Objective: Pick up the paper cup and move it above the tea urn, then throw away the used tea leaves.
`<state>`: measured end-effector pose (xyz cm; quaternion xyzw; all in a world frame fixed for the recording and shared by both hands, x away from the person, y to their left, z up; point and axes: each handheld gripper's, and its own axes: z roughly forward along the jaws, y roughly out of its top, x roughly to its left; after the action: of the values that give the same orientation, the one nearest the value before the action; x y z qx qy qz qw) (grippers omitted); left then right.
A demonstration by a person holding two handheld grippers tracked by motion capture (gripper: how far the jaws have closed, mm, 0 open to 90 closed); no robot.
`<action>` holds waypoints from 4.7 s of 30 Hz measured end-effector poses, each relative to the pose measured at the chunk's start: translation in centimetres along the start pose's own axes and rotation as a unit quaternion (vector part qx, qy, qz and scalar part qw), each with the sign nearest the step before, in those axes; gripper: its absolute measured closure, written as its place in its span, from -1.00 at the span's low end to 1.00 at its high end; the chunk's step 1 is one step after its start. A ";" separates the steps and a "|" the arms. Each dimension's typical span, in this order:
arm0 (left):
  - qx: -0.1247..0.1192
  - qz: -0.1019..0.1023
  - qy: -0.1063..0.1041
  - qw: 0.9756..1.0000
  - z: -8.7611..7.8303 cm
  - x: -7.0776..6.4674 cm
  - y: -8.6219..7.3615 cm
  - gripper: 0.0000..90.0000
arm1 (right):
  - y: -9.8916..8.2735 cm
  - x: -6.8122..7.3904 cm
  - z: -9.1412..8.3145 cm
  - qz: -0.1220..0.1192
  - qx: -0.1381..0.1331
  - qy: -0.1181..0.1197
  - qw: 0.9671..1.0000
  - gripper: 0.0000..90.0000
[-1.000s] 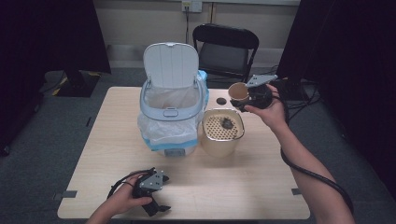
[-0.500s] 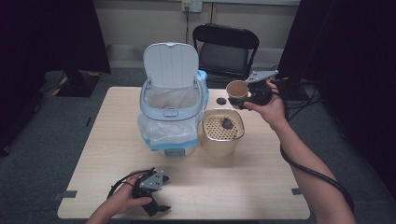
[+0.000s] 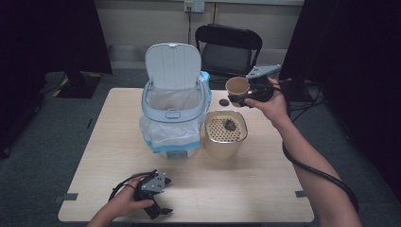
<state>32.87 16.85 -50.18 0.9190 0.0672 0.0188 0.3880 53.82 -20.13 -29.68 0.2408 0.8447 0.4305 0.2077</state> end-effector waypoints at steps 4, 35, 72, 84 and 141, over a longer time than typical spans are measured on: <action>0.000 0.001 0.000 1.000 0.0 0.0 0.0 -1.00 | 0.9 0.2 -0.2 0.001 -0.003 0.006 1.000 -0.40; -0.001 0.000 0.000 1.000 0.0 0.0 0.0 -1.00 | 5.1 0.9 -0.5 -0.006 0.001 0.032 0.999 -0.41; -0.001 0.000 0.000 1.000 0.0 0.0 0.0 -1.00 | 11.0 2.7 -0.4 -0.024 -0.012 0.062 0.998 -0.41; -0.001 0.000 0.000 1.000 0.0 0.0 0.0 -1.00 | 12.8 4.8 0.8 -0.035 -0.025 0.084 0.996 -0.41; -0.001 0.000 0.000 1.000 0.0 0.0 0.0 -1.00 | 13.1 9.8 7.0 -0.038 -0.016 0.153 0.987 -0.43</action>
<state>32.87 16.85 -50.20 0.9187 0.0671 0.0190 0.3888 52.87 -3.29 -24.08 0.1371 0.8680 0.4675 0.0962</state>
